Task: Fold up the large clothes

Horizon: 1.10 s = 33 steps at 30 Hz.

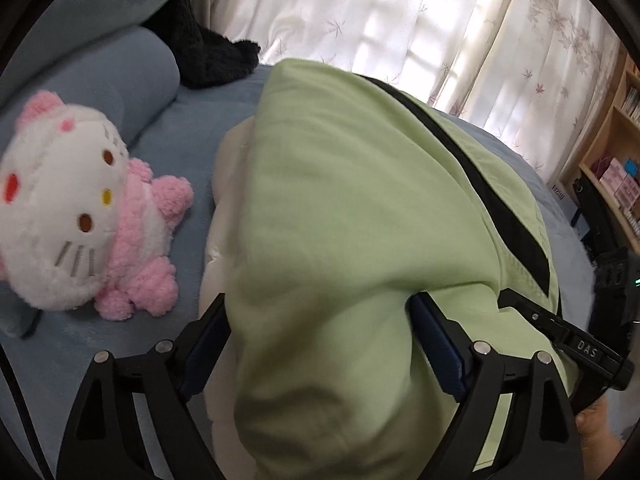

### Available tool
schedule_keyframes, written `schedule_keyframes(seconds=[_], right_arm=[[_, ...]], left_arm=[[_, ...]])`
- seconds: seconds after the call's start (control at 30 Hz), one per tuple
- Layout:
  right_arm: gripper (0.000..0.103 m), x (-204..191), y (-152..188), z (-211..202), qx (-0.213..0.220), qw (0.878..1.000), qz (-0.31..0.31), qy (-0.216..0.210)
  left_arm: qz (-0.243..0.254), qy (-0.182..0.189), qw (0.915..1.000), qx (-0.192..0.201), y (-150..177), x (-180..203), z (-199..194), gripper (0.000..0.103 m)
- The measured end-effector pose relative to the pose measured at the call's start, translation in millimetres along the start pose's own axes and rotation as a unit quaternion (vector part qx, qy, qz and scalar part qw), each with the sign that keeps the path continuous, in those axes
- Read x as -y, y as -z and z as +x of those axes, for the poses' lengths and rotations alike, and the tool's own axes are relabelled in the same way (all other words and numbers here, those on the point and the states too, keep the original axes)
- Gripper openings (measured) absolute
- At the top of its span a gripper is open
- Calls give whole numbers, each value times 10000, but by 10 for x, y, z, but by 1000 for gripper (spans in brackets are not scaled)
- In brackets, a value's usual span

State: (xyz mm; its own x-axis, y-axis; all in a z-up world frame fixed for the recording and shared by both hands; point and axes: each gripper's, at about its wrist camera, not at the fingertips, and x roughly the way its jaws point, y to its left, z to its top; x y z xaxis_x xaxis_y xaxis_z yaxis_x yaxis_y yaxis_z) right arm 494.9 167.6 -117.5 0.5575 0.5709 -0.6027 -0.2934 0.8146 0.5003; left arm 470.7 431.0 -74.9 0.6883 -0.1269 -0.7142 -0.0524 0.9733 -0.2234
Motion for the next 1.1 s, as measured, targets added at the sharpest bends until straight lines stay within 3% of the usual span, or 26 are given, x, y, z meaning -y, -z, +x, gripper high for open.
schedule_keyframes(seconds=[0.07,0.13,0.2,0.23,0.5,0.8,0.97,1.1], right_arm=[[50,-104,5,-91,-36,9996,-175,202],[66,-153,35,-224,-222,9991,-106,342],[79,-200,82,-397,-361,9981,1,496],[81,-218,117,-515,-359,9980,32,524],[81,-464,495,-1675,-511,9969,116,585],[81,-856,848,-3238,-230,9957,-403,803],[82,-978,1017,-3966,-10,9938,-615,928],[82,-969,1241,-4424,43,9922,-700,1030]], left_arm=[[166,-329,9992,124,35,112,-135,89],[270,-683,9972,162,85,227,-288,89],[323,-767,9964,156,161,332,-440,89],[389,-786,9960,186,210,417,-559,89],[684,-1049,9918,245,635,1051,-1466,89],[1014,-1233,9861,454,1119,1856,-2773,90],[1114,-1206,9841,685,1342,2276,-3461,99],[1076,-993,9864,745,1598,2599,-3852,100]])
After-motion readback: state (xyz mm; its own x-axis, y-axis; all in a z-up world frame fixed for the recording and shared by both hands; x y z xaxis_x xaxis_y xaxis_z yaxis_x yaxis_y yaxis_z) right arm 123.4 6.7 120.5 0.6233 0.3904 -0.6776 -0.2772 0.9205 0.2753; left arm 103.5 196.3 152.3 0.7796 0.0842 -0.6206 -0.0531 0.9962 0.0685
